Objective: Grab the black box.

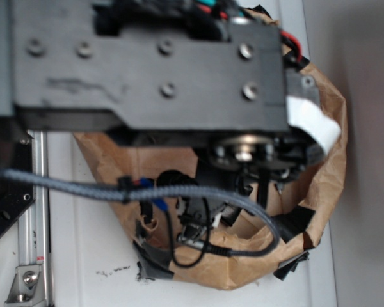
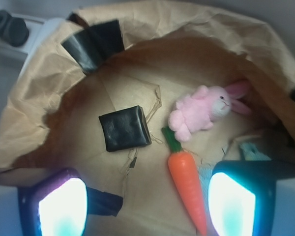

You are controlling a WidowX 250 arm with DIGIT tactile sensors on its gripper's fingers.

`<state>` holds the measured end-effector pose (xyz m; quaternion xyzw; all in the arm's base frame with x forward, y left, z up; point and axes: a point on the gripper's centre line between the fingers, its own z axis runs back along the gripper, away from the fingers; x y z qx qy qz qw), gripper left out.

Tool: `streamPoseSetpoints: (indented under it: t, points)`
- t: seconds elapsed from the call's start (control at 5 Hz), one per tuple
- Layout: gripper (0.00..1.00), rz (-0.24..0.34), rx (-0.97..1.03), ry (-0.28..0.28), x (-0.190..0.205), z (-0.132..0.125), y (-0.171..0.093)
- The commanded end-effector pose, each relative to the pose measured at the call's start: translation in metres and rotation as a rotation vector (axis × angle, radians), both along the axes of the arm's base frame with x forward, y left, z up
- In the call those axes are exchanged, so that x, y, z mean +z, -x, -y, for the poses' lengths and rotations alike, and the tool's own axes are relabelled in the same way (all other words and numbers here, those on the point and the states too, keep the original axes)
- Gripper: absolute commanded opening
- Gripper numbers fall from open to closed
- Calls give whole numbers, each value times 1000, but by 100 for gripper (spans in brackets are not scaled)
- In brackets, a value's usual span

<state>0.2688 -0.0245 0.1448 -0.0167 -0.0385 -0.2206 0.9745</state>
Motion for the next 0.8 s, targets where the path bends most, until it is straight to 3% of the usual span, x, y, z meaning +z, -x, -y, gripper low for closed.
streamPoseSetpoints:
  t: [0.0,0.4,0.6]
  points:
    - [100,41,11,-7,0,-24,-13]
    - [100,40,-85,-83,-39,-4,-3]
    - [100,40,-85,-83,-39,-4,-3]
